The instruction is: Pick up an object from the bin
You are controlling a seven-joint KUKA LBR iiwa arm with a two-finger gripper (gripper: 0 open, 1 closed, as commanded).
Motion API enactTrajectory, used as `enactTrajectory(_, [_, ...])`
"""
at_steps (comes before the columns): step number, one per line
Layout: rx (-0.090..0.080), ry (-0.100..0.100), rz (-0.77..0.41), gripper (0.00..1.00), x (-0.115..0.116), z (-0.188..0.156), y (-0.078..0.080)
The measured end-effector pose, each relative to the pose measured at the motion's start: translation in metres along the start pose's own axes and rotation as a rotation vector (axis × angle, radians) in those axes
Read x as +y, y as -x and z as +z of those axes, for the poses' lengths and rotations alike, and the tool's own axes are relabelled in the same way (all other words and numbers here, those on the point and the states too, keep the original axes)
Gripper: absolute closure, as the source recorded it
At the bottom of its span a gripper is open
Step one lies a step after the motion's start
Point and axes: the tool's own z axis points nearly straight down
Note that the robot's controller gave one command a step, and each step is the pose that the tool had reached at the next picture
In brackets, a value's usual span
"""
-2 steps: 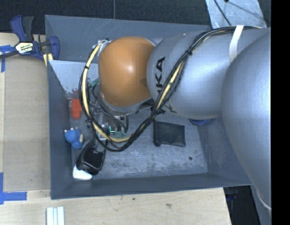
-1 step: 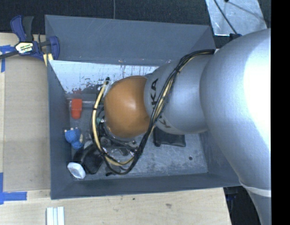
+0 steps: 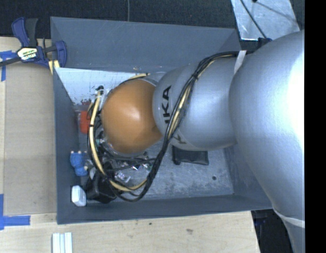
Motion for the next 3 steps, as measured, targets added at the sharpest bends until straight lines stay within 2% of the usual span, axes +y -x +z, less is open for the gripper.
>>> enactTrajectory(1, [-0.016, -0.013, -0.478, 0.00, 0.009, -0.004, -0.004])
enactTrajectory(2, [-0.020, -0.007, -0.965, 0.00, -0.022, 0.025, 0.014])
enactTrajectory(3, [-0.019, 0.003, -1.213, 0.00, -0.010, 0.029, -0.017])
